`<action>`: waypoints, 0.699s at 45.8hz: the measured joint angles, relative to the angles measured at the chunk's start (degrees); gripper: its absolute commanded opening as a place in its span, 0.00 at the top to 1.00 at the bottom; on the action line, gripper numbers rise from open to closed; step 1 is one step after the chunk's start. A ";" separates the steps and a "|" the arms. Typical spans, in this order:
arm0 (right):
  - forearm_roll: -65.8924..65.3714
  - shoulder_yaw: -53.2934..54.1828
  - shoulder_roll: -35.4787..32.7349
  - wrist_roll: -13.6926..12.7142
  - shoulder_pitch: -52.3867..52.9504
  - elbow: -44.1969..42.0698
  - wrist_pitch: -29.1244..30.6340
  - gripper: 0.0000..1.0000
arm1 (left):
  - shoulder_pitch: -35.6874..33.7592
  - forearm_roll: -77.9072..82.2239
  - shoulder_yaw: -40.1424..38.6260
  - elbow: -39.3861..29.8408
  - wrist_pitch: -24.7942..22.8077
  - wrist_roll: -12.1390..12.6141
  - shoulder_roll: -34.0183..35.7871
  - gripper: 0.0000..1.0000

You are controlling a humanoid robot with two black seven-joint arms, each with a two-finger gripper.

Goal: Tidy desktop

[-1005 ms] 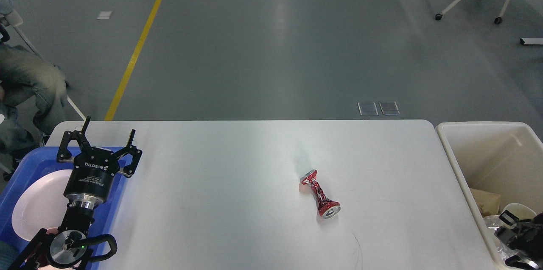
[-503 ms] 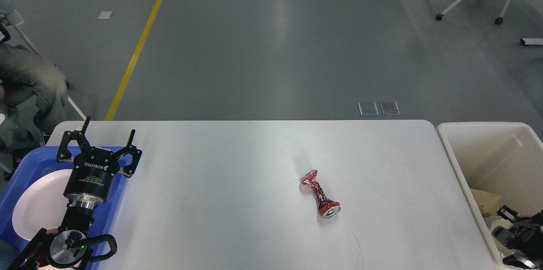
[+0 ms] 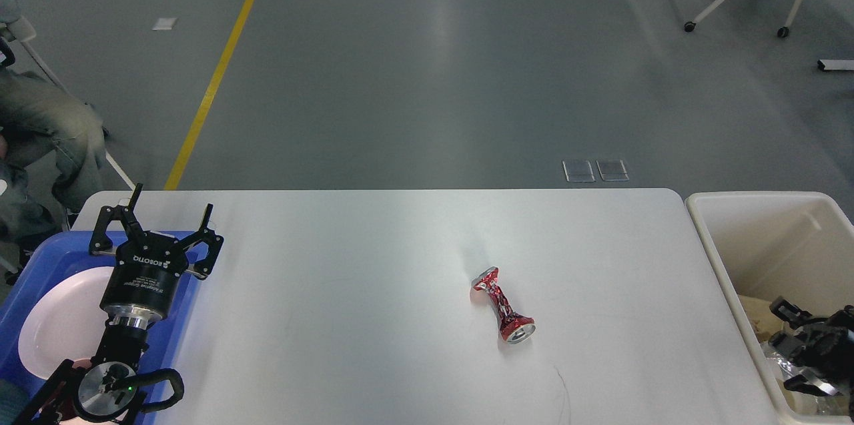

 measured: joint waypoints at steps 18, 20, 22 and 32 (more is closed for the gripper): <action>-18.23 -16.84 -8.55 -0.24 39.90 36.16 18.96 0.00 | 0.00 0.00 0.00 0.00 0.00 0.00 0.00 0.04; -18.21 -19.04 -7.26 -0.22 44.47 37.89 23.61 0.00 | 0.00 0.00 0.00 0.00 0.00 0.00 0.00 0.04; -18.07 -20.36 -5.60 -0.18 48.63 39.07 28.65 0.00 | 0.00 0.00 0.00 0.00 0.00 0.00 0.00 0.04; -17.66 -21.26 0.52 -0.16 66.76 45.36 46.58 0.00 | 0.01 0.00 0.00 0.00 0.00 0.00 0.00 0.04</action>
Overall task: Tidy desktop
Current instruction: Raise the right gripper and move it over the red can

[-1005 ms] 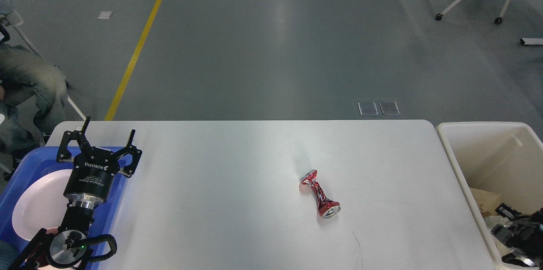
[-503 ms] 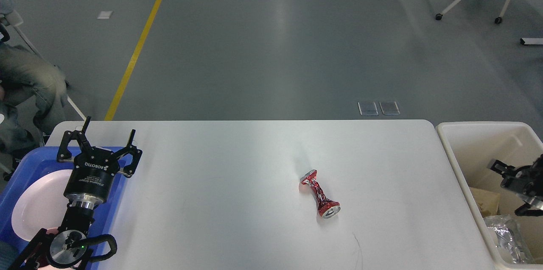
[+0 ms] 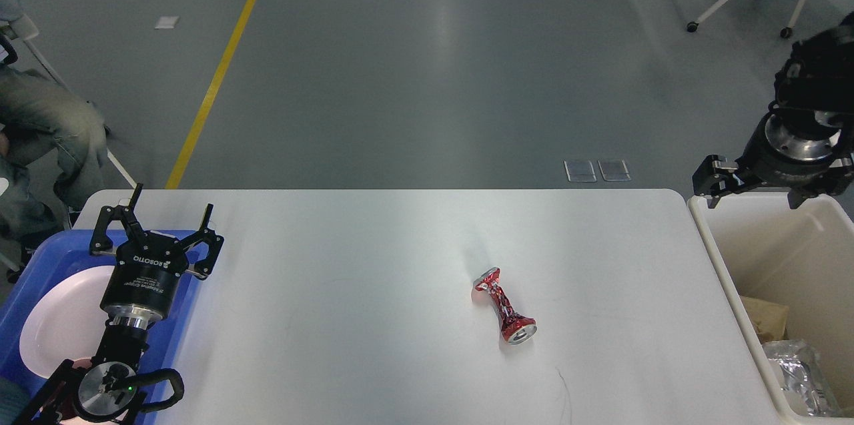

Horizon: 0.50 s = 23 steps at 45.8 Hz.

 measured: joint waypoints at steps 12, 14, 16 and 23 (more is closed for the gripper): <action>9.83 0.78 4.31 -0.10 23.47 15.24 9.43 0.00 | 0.01 0.00 0.00 0.00 0.00 0.00 0.00 0.04; 11.02 1.08 4.92 -0.12 26.11 17.37 9.64 0.00 | 0.01 0.00 0.00 0.00 0.00 0.00 0.00 0.04; 12.00 1.70 5.71 -0.17 28.62 19.89 9.75 0.00 | 0.01 0.00 0.00 0.00 0.00 0.00 0.00 0.04; 15.00 3.42 7.95 -0.19 35.11 26.91 9.44 0.00 | 0.01 0.00 0.01 0.00 0.00 -0.06 0.00 0.04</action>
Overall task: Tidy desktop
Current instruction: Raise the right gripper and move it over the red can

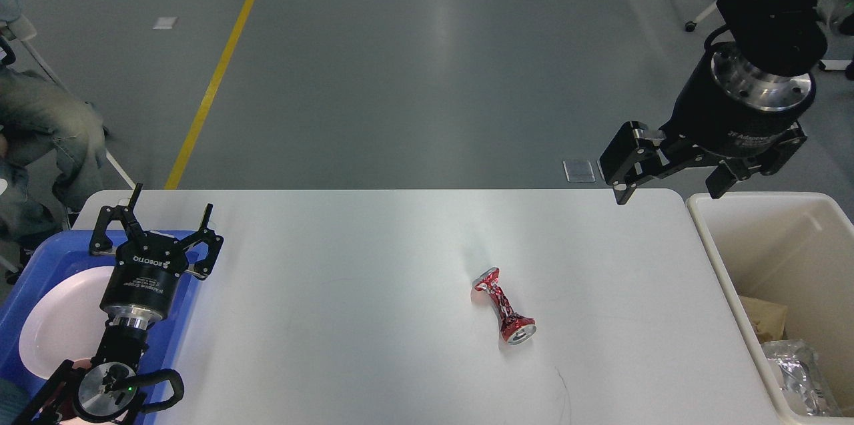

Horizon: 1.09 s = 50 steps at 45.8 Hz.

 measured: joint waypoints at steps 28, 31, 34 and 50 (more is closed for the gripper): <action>-0.01 5.86 0.23 0.18 -4.94 -0.22 -2.07 0.00 | -0.01 0.00 0.00 0.00 0.00 0.07 0.00 0.04; -1.71 8.94 0.47 0.19 -8.38 -1.79 -3.70 0.00 | -0.01 0.00 0.00 0.00 0.00 0.07 0.01 0.04; -4.01 11.87 0.66 0.18 -12.38 -3.51 -5.83 0.00 | -0.01 0.00 0.00 0.00 0.00 0.07 0.04 0.04; -16.91 21.02 11.13 0.08 -41.38 -22.57 -11.63 0.00 | -0.02 0.00 0.00 0.00 0.00 0.07 0.01 0.04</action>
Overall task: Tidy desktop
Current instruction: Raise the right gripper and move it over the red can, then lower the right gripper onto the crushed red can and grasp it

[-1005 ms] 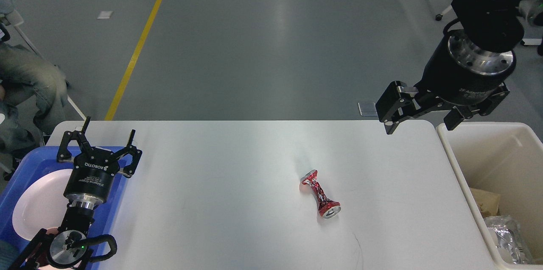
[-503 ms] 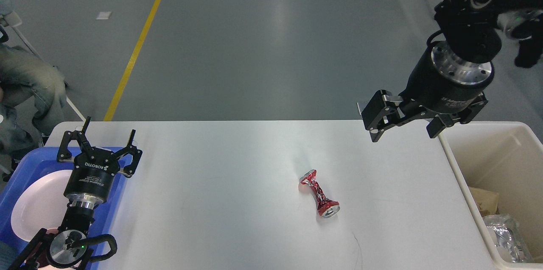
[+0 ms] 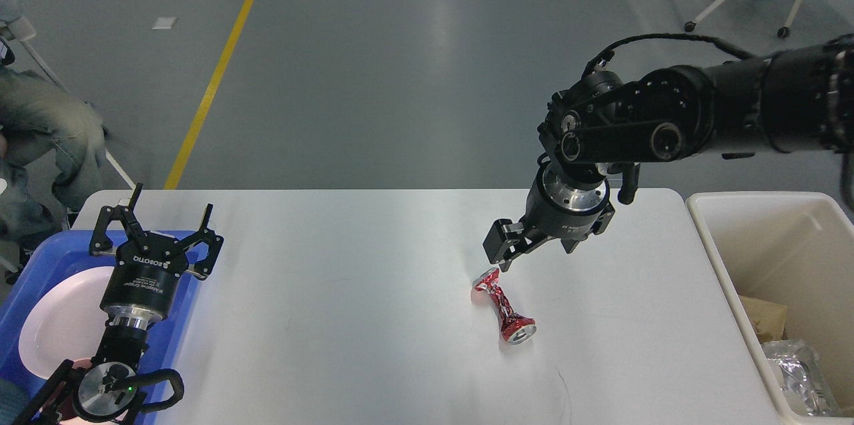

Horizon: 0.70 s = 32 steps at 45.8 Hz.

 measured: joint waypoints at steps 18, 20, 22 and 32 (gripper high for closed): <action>-10.06 0.76 7.43 0.67 -26.75 -20.42 -11.39 0.04 | 0.00 0.00 0.02 0.00 0.00 0.00 0.09 0.04; -11.35 0.94 7.49 0.87 -28.55 -21.04 -13.72 0.04 | 0.00 0.00 0.02 0.00 0.00 0.00 0.09 0.04; -12.34 1.13 7.52 1.10 -30.02 -21.48 -15.87 0.04 | 0.00 0.00 0.02 0.00 0.00 0.00 0.09 0.04; -16.77 2.10 9.18 3.70 -36.59 -25.53 -23.40 0.03 | 0.00 0.00 0.01 0.00 0.00 0.00 0.06 0.04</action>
